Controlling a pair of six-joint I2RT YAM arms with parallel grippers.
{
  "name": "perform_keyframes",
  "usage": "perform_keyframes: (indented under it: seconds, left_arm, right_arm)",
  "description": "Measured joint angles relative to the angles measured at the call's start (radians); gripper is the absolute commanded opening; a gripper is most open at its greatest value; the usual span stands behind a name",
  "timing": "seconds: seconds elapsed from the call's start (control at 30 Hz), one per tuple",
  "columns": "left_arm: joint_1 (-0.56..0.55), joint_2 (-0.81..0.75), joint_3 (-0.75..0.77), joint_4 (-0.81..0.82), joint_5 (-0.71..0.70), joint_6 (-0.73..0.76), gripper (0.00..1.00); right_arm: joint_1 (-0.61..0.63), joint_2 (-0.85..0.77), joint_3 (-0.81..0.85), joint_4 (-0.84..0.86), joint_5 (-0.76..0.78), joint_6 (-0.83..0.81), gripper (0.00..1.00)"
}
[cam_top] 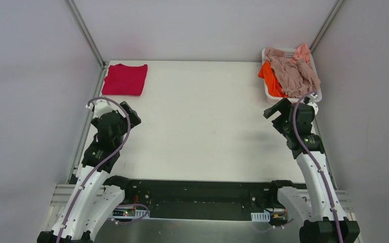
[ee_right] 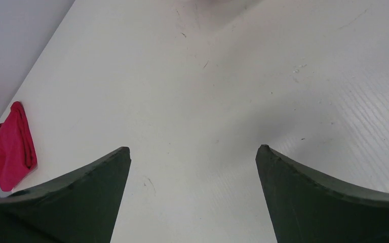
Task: Fold and stack the t-shirts
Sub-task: Grab crumpled tshirt from bin with the right arm
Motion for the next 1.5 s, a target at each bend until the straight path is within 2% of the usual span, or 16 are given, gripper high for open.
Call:
perform_keyframes:
  seconds: [0.23, 0.33, 0.53, 0.73, 1.13, 1.3, 1.5]
  left_arm:
    - [0.0, 0.043, -0.003, -0.013, 0.014, 0.0, 1.0]
    - [0.0, 0.061, -0.003, -0.013, 0.028, 0.0, 1.0]
    - [0.0, 0.103, -0.003, -0.013, 0.055, 0.0, 1.0]
    - [0.0, 0.134, -0.003, -0.013, 0.061, -0.001, 1.0]
    - [0.0, 0.228, -0.002, -0.013, 0.062, -0.002, 1.0]
    - [0.0, 0.27, -0.001, -0.011, 0.063, -0.002, 1.0]
    - [0.0, 0.32, 0.001, -0.01, 0.064, -0.002, 1.0]
  right_arm:
    - [0.0, 0.006, 0.005, 0.0, -0.031, -0.016, 0.99]
    - [0.0, 0.069, 0.071, -0.017, -0.025, -0.021, 0.99]
    - [-0.027, 0.32, 0.38, -0.045, 0.103, -0.02, 0.99]
    - [-0.107, 0.6, 0.688, -0.045, 0.229, -0.04, 0.99]
    - [-0.249, 1.252, 1.361, -0.141, 0.255, -0.057, 0.99]
    - [-0.287, 1.376, 1.424, -0.2, 0.179, -0.047, 0.99]
    - [-0.286, 1.371, 1.331, -0.235, 0.132, -0.085, 0.99]
